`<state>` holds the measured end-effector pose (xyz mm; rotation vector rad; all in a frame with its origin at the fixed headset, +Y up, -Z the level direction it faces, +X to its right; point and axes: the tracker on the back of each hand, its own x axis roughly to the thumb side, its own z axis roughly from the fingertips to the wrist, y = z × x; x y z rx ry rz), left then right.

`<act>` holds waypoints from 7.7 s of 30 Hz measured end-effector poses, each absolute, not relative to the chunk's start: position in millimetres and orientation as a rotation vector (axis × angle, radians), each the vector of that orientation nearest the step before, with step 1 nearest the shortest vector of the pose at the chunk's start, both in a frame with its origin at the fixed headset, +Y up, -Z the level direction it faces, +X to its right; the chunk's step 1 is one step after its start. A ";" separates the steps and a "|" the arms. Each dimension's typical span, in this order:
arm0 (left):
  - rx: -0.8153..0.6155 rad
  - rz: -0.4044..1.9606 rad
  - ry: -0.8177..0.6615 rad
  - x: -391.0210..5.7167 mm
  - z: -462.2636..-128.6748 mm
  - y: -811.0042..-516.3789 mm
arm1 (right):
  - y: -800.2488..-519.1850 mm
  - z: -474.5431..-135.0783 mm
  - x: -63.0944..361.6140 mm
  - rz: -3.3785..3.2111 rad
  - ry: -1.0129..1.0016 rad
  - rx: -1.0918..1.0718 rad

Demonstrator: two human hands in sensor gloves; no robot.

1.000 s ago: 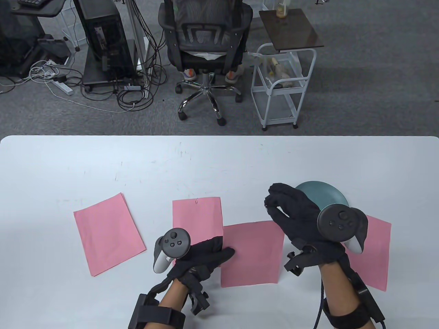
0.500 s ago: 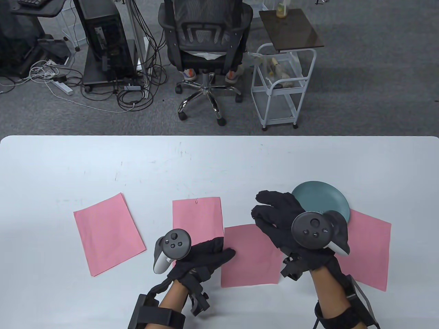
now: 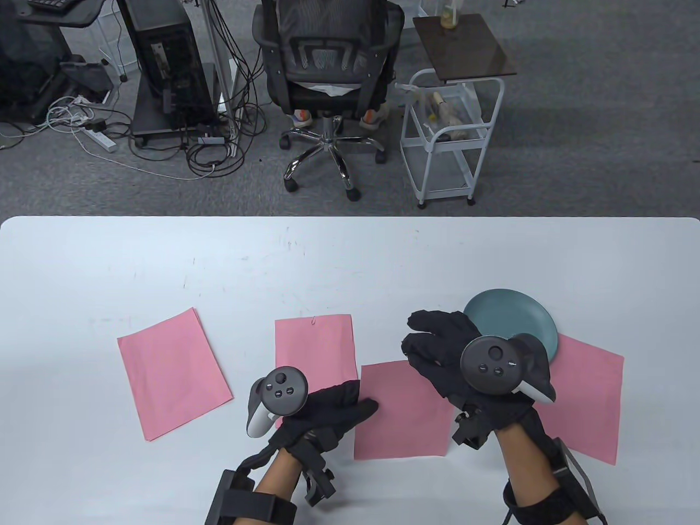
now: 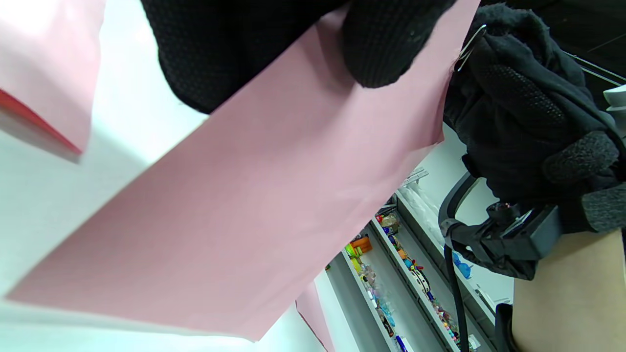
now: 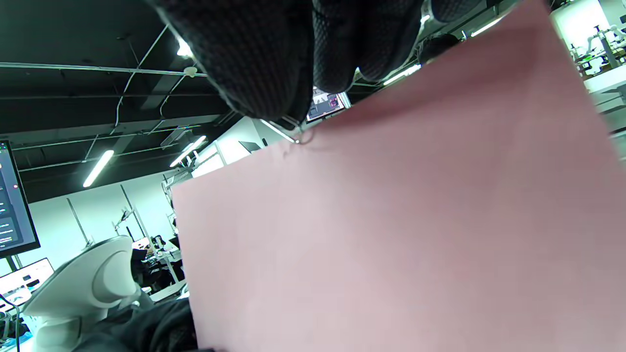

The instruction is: Pinch and push to attach paper clips

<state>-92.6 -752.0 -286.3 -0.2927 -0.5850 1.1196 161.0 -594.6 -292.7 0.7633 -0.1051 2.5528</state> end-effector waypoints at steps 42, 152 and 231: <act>-0.283 1.130 -0.588 -90.9 -283.8 -750.9 | -597.5 -296.9 164.8 2.582 0.173 0.776; -0.331 0.065 0.133 -243.6 -344.0 -667.8 | -663.5 -253.5 282.6 2.590 -0.329 0.556; 0.133 0.404 0.431 -293.2 -306.0 -666.8 | -666.7 -249.6 258.2 2.737 -0.202 0.655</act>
